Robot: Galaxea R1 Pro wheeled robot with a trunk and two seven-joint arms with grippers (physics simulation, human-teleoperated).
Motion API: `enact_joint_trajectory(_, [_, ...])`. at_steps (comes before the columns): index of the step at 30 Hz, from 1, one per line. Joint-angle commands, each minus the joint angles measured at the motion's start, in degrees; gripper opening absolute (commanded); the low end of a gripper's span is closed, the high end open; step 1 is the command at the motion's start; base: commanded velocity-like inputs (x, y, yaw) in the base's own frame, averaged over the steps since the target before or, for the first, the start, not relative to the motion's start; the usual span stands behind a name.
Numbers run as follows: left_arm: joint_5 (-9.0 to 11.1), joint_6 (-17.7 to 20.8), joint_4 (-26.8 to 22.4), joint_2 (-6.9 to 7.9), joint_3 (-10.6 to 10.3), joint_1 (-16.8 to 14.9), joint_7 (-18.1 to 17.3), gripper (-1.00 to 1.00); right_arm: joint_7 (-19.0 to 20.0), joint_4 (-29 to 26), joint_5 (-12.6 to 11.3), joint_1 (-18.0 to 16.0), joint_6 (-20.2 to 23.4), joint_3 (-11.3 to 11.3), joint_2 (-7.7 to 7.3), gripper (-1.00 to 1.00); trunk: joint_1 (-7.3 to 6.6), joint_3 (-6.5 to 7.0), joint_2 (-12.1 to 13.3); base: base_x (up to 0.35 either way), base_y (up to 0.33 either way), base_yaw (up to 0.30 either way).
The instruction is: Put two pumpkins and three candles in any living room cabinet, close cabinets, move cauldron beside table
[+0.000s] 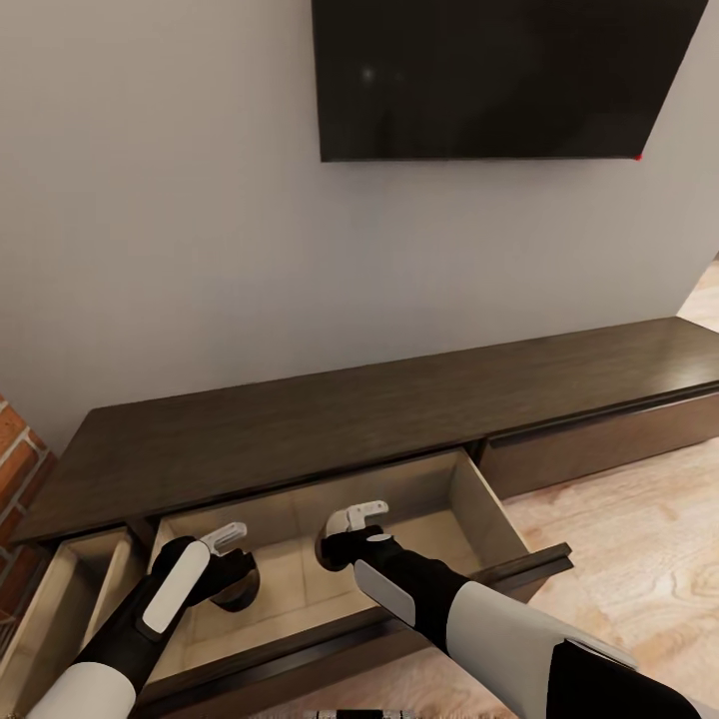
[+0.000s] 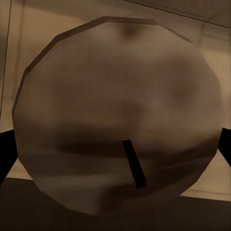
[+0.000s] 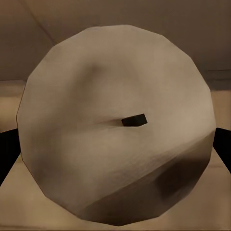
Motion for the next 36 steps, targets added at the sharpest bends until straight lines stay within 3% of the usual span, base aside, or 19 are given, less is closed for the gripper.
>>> enact_joint_trajectory(1, [0.4,0.0,0.0,0.04,-0.2,0.0,0.7,-1.00,-0.4,-0.1,-0.2,-0.1,0.1,0.3,0.00,-1.00,0.01,-0.28,0.0,0.000,0.000,0.000])
enact_joint_trajectory(20, [0.1,-0.2,0.0,-0.09,-0.3,0.0,0.8,-1.00,-0.5,-0.1,-0.2,-0.1,0.5,0.3,0.00,-1.00,0.50,-4.49,-0.3,0.000,0.000,0.000])
enact_joint_trajectory(30, [0.1,-0.2,-0.2,0.04,-0.3,0.0,0.8,-1.00,-0.5,-0.1,-0.3,-0.1,0.6,0.3,0.00,-1.00,0.50,-4.49,-0.3,0.000,0.000,0.000])
enact_joint_trajectory(36, [0.2,-0.2,-0.2,0.11,-0.3,0.0,0.7,-1.00,-0.5,-0.1,-0.4,-0.1,0.6,0.3,0.00,-1.00,0.60,-5.37,-0.4,0.000,0.000,0.000])
